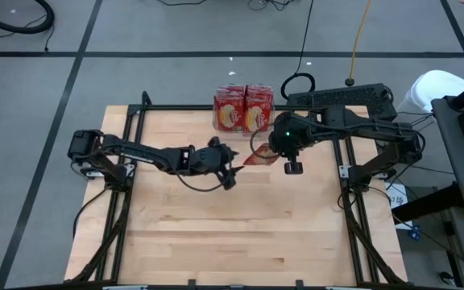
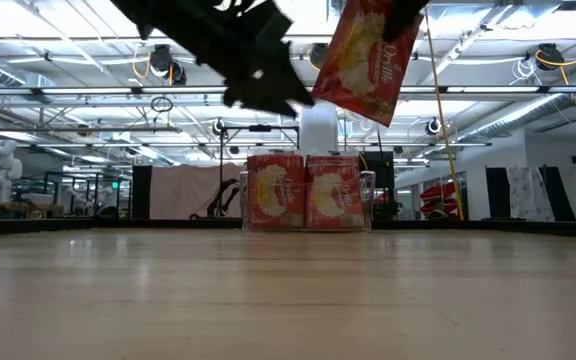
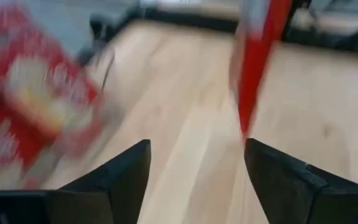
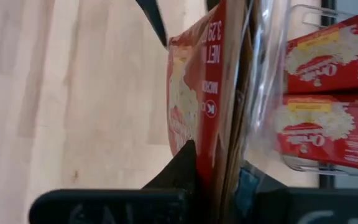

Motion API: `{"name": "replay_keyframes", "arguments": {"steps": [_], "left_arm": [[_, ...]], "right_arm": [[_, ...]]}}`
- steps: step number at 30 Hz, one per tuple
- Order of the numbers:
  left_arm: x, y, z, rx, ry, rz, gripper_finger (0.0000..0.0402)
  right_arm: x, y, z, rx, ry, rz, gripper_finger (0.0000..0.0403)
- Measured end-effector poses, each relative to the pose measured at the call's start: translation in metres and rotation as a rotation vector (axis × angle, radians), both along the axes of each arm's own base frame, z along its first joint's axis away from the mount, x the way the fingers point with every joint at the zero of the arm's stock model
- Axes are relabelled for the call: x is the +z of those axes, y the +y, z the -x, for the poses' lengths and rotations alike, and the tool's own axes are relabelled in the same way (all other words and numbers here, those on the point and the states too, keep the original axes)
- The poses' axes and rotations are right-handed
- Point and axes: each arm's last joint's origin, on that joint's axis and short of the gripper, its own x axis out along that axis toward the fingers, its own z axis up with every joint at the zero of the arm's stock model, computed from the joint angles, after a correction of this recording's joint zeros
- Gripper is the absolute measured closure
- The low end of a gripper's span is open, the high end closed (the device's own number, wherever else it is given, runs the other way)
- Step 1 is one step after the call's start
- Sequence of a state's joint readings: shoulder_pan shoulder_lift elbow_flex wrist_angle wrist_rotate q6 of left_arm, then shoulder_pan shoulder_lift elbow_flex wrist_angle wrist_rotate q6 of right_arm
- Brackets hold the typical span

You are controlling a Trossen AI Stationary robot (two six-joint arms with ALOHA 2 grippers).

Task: Sort popcorn bags into baskets
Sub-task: Put the red popcorn bag into the transparent bin

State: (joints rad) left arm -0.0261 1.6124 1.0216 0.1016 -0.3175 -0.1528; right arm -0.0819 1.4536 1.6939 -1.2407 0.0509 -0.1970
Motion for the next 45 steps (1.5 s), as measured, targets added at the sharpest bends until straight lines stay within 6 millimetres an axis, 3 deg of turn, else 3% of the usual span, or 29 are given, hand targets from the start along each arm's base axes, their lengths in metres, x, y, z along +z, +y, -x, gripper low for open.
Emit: {"name": "replay_keyframes", "arguments": {"steps": [5,13,23,34,45], "left_arm": [[0.004,0.002,0.018,0.037,0.115,0.035,0.0133],[0.024,0.003,0.037,0.068,0.112,0.053,0.0177],[0.019,0.003,0.032,0.061,0.114,0.04,0.0227],[-0.004,-0.005,0.037,0.031,0.107,0.036,0.0236],[-0.021,-0.005,0.044,0.03,0.117,0.039,0.0236]], "right_arm": [[0.001,-0.019,0.001,0.031,0.0,0.052,0.0386],[0.011,-0.066,0.003,-0.093,-0.111,0.116,0.0386],[0.022,-0.12,-0.008,-0.116,-0.098,0.2,0.0386],[-0.023,-0.174,-0.049,-0.065,0.161,0.083,0.0386],[-0.059,-0.189,-0.066,-0.053,0.261,0.031,0.0386]]}}
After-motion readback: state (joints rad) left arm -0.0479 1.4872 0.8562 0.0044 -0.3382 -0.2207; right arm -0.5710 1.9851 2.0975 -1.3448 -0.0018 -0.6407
